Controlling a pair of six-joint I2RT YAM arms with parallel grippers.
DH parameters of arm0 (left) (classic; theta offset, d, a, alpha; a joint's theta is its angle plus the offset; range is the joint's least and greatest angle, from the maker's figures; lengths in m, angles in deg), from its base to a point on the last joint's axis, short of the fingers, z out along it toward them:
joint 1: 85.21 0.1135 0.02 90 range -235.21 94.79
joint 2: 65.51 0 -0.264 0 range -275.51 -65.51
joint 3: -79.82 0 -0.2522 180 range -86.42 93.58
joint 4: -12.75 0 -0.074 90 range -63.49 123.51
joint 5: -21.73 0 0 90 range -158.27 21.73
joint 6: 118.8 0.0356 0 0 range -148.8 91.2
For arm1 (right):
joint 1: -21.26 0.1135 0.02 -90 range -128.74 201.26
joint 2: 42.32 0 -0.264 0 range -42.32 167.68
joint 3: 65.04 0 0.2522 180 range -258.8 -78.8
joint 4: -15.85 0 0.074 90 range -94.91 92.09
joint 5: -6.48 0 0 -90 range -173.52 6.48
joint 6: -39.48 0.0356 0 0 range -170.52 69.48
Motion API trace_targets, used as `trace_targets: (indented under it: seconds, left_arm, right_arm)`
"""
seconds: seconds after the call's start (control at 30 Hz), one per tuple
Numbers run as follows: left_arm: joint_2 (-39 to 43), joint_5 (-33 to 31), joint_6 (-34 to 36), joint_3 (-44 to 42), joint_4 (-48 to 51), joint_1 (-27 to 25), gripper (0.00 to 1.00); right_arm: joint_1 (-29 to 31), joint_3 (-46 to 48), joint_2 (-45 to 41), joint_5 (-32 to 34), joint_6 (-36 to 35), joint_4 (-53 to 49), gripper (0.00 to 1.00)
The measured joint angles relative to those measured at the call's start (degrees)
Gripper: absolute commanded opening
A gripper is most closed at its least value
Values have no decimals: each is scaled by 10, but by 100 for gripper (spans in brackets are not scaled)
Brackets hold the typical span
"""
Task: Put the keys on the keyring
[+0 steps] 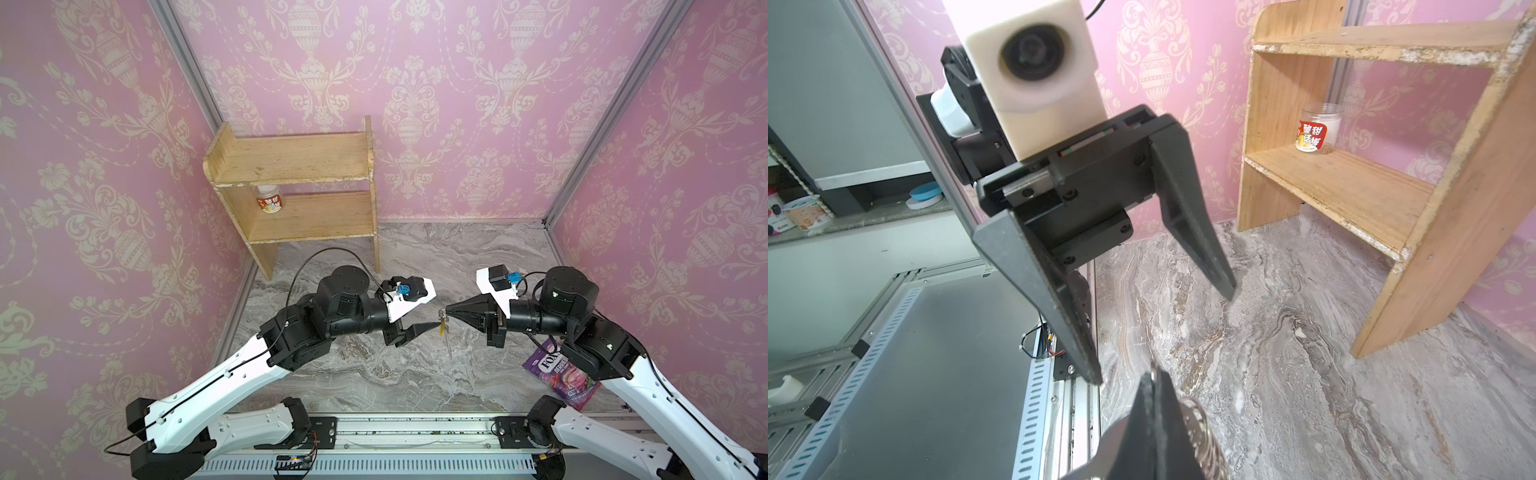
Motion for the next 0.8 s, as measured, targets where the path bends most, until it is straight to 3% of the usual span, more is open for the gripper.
trace_targets:
  seconds: [0.23, 0.6, 0.8]
  left_arm:
    - [3, 15, -61, -40, -64, 2, 51]
    - [4, 5, -90, -51, -96, 2, 41]
    - [4, -5, -94, -51, -103, 2, 42]
  right_arm:
    - [0, 27, -20, 25, 43, 80, 0]
    - [0, 29, -26, 41, 73, 133, 0]
    - [0, 29, -26, 48, 73, 140, 0]
